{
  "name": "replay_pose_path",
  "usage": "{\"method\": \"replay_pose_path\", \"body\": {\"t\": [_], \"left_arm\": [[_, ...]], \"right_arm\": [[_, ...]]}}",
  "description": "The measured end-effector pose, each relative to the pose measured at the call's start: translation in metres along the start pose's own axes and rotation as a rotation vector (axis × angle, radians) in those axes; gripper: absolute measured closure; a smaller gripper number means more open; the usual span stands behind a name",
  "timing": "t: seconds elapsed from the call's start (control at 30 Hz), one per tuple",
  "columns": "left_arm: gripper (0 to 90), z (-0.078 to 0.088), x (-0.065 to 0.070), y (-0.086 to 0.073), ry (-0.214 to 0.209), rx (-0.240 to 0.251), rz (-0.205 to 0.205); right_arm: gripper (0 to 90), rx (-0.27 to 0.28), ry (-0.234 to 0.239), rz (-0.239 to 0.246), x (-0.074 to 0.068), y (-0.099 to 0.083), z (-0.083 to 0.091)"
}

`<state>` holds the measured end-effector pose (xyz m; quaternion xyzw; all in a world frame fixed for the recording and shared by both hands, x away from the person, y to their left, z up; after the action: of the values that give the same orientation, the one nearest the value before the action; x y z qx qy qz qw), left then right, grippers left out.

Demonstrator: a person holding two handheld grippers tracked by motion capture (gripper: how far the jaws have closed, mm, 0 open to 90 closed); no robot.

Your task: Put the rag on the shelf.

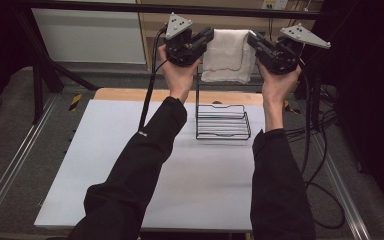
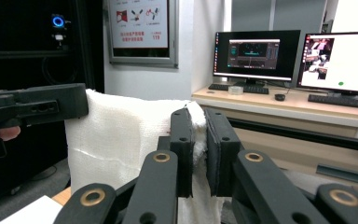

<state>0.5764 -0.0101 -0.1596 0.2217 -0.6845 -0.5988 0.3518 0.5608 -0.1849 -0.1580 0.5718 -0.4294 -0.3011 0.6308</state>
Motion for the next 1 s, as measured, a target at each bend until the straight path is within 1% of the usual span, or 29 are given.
{"method": "replay_pose_path", "body": {"t": [0.07,0.2,0.27,0.3,0.37,0.43,0.63,0.77,0.87,0.93,1.0], "left_arm": [[83.4,-0.003,-0.002,-0.002,0.002,-0.009,-0.008],[83.4,-0.005,-0.005,-0.008,-0.009,-0.018,0.013],[83.4,-0.006,-0.005,-0.010,-0.010,-0.025,0.008],[83.4,-0.006,-0.005,-0.011,-0.012,-0.024,0.012],[83.4,-0.007,-0.005,-0.013,-0.014,-0.030,0.008],[83.4,-0.007,-0.005,-0.017,-0.012,-0.041,0.000],[83.4,-0.006,-0.004,-0.025,-0.024,-0.051,0.004],[83.4,-0.005,-0.004,-0.031,-0.033,-0.060,0.007],[83.4,-0.004,-0.004,-0.036,-0.033,-0.073,0.005],[83.4,-0.002,-0.005,-0.039,-0.026,-0.083,-0.011],[83.4,-0.002,-0.006,-0.041,-0.027,-0.085,-0.010]], "right_arm": [[82.6,-0.008,0.000,-0.006,0.001,-0.004,-0.002],[82.6,-0.019,0.004,-0.004,0.002,-0.009,-0.003],[82.6,-0.020,0.007,-0.006,0.002,-0.011,-0.003],[82.7,-0.023,0.005,-0.001,0.003,-0.012,-0.002],[82.7,-0.028,0.005,-0.007,0.003,-0.015,-0.001],[82.7,-0.036,0.006,-0.007,0.004,-0.018,-0.001],[82.7,-0.053,0.006,0.002,0.003,-0.024,0.001],[82.7,-0.060,0.006,-0.001,0.003,-0.028,0.003],[82.7,-0.067,0.006,-0.005,0.001,-0.032,0.005],[82.6,-0.072,0.008,-0.007,0.000,-0.036,0.005],[82.6,-0.076,0.011,-0.007,-0.001,-0.039,0.006]]}}
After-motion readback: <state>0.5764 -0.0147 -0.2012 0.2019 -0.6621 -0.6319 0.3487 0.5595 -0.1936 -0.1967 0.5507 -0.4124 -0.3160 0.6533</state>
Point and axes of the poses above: each handheld gripper's, and its own axes: z roughly backward along the jaws, y roughly out of its top, x roughly to its right, the point moved 7 cm from there along -z, roughly forward along the jaws, and after that the axes turned 11 degrees about z, right-handed, at the moved point
